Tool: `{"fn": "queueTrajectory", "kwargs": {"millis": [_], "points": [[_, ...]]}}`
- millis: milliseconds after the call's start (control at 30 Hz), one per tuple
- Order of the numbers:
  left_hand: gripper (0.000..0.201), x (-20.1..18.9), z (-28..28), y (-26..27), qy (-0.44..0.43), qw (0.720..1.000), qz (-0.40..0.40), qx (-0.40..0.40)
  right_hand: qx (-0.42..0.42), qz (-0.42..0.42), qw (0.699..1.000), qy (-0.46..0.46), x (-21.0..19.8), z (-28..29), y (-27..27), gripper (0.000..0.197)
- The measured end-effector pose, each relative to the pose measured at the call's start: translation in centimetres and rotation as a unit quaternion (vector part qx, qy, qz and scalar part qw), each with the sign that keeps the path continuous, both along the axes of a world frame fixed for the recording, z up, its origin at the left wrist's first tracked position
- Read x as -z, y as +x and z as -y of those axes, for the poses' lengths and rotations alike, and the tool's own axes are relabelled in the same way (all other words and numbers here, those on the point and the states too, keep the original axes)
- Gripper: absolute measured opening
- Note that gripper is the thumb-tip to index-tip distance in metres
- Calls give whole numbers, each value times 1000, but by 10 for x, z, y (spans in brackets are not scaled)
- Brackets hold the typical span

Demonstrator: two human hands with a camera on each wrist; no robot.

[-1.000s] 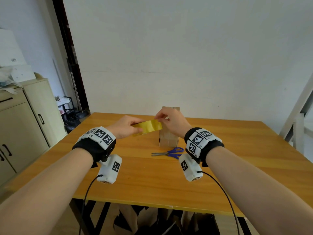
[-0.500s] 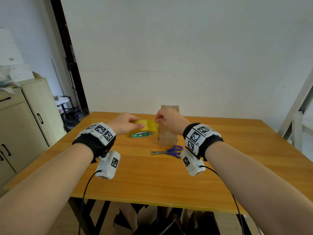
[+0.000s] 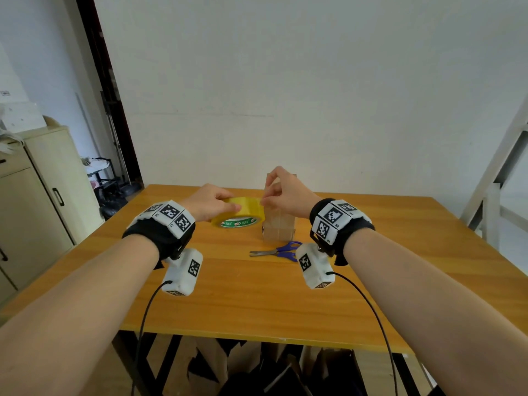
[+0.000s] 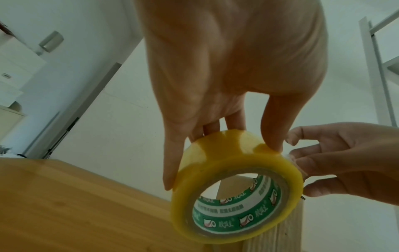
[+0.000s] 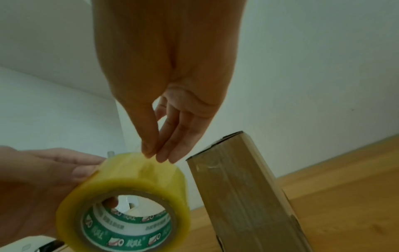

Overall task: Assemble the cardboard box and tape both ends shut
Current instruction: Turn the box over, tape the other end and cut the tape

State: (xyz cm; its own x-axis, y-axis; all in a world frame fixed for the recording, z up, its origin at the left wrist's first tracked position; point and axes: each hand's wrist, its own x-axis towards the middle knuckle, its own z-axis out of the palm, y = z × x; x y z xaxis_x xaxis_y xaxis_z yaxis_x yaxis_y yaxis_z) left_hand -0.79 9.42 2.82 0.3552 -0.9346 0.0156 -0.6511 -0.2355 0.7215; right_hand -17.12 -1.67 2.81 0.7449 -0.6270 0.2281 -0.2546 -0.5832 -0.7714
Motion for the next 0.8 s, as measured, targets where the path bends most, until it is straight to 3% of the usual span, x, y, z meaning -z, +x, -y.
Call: {"fn": "queueTrajectory", "kwargs": {"millis": [167,333,400,500,633,800], "points": [[36,-1,1,3,24,993,114,20,-12,-35,999,22,-6,2,-8,32],[32,-6,6,-1,3,987,154,35,38,-11,996,81,-4,8,-6,22],[32,-7,8,-3,-6,986,161,40,39,-11,995,94,-3,9,-7,9],[32,-7,9,-4,-6,985,165,50,47,-4,993,105,-3,10,-8,18],[33,-6,11,-3,-24,986,156,49,75,24,993,89,-3,10,-7,12],[29,-5,13,-4,-18,991,114,69,76,77,985,138,-6,8,-11,11]]}}
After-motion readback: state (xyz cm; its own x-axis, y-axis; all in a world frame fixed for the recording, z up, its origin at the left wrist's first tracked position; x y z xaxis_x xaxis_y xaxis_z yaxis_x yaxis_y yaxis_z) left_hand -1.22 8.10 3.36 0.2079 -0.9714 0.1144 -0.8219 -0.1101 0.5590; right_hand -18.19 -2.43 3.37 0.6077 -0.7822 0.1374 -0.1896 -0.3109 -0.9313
